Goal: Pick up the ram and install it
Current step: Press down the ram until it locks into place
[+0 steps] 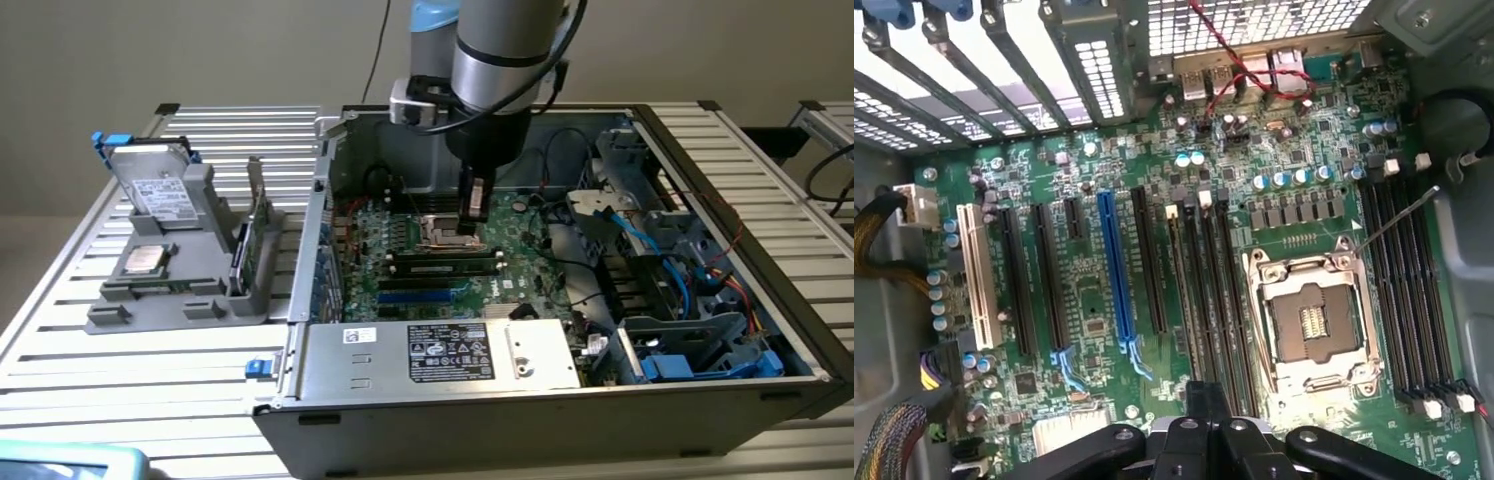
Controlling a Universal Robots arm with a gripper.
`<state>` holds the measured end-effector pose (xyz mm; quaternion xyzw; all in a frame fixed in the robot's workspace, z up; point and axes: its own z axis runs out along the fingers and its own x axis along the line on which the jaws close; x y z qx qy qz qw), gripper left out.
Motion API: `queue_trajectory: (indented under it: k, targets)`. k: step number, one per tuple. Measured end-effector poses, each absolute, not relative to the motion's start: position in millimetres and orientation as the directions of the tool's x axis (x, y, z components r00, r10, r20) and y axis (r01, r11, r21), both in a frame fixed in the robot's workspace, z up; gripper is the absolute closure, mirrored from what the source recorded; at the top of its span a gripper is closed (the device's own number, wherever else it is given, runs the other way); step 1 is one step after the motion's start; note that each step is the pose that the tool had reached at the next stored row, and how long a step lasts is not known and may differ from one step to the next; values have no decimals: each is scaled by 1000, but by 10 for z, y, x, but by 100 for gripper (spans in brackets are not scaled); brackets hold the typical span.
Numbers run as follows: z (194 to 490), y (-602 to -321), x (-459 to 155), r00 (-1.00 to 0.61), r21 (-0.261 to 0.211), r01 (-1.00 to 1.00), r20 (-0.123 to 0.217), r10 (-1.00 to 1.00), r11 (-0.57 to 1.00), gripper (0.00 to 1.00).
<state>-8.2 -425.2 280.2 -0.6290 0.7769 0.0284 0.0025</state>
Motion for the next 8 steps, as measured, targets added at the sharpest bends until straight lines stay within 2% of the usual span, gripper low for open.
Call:
queue_trajectory:
  k: [8]
  targets:
    - [2802,-4252,-82,-334,41,-942,-40,-942,333,89]
